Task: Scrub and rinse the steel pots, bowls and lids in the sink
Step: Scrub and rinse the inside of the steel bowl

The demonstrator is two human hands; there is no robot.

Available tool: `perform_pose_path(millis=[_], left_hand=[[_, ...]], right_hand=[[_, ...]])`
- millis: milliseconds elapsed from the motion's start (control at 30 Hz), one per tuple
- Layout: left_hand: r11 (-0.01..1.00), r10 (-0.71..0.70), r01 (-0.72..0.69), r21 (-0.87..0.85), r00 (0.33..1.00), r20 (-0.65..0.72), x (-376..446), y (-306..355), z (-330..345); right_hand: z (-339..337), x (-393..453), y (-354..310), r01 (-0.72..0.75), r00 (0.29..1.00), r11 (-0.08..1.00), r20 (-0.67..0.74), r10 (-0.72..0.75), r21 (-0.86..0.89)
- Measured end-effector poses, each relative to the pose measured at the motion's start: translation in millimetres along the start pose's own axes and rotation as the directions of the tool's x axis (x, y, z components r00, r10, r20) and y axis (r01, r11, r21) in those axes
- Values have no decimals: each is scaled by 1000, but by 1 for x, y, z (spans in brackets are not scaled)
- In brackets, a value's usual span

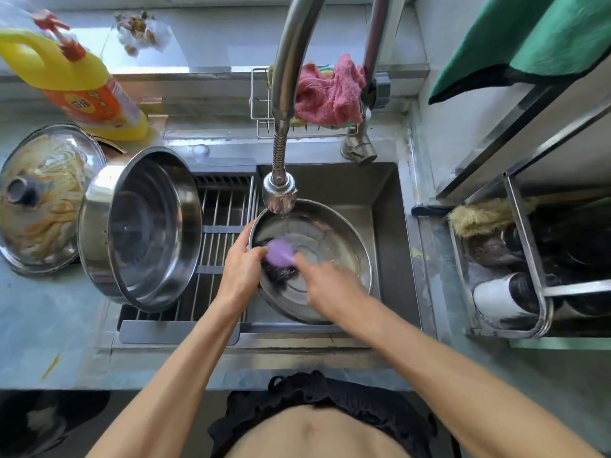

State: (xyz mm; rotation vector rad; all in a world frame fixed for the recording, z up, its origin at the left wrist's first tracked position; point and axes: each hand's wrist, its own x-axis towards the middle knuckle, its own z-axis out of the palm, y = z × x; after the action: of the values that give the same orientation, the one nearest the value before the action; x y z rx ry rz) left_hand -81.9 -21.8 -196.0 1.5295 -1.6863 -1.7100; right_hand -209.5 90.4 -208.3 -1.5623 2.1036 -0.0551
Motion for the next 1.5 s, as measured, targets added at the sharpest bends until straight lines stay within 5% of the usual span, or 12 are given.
perform_pose_path(millis=[167, 300, 400, 533, 667, 767, 900, 1033, 1133, 1267, 1367, 1500], left_hand=[[1000, 5, -5, 13, 1000, -4, -2, 1, 1], [1000, 11, -12, -27, 1000, -23, -1, 0, -3], [999, 34, -34, -6, 999, -9, -3, 4, -4], [998, 55, -57, -33, 998, -40, -8, 6, -4], [998, 59, -60, -7, 997, -46, -9, 6, -10], [997, 71, -71, 12, 996, -48, -10, 3, -12], [997, 79, -77, 31, 996, -50, -9, 5, -12], [997, 81, -80, 22, 995, -66, -7, 1, -16], [996, 73, -70, 55, 996, -46, -8, -3, -19], [996, 74, -71, 51, 995, -63, -10, -3, -20], [996, 74, -72, 47, 996, -56, -11, -2, -18], [997, 78, -77, 24, 994, -78, -8, -2, -16]], right_hand=[[-12, 12, 20, -125, 991, 992, -56, 124, -17], [-5, 0, 2, 46, 999, 999, 20, -46, -15], [-18, 11, 33, -144, 989, 987, -42, 142, -65], [-1, -11, -7, 58, 997, 998, 58, -58, 6], [-2, 3, 20, -140, 990, 990, -5, 140, 0], [9, -12, -2, 23, 998, 999, 60, -25, 31], [0, -2, 21, -109, 994, 993, 14, 109, 44], [9, -17, -4, 48, 997, 997, 61, -51, 56], [5, -5, 21, -130, 991, 991, 32, 129, 21], [12, -25, -6, 31, 995, 999, 98, -34, 35], [7, -15, 12, -109, 993, 993, 41, 108, 38], [13, -26, -16, 23, 998, 997, 48, -27, 76]])
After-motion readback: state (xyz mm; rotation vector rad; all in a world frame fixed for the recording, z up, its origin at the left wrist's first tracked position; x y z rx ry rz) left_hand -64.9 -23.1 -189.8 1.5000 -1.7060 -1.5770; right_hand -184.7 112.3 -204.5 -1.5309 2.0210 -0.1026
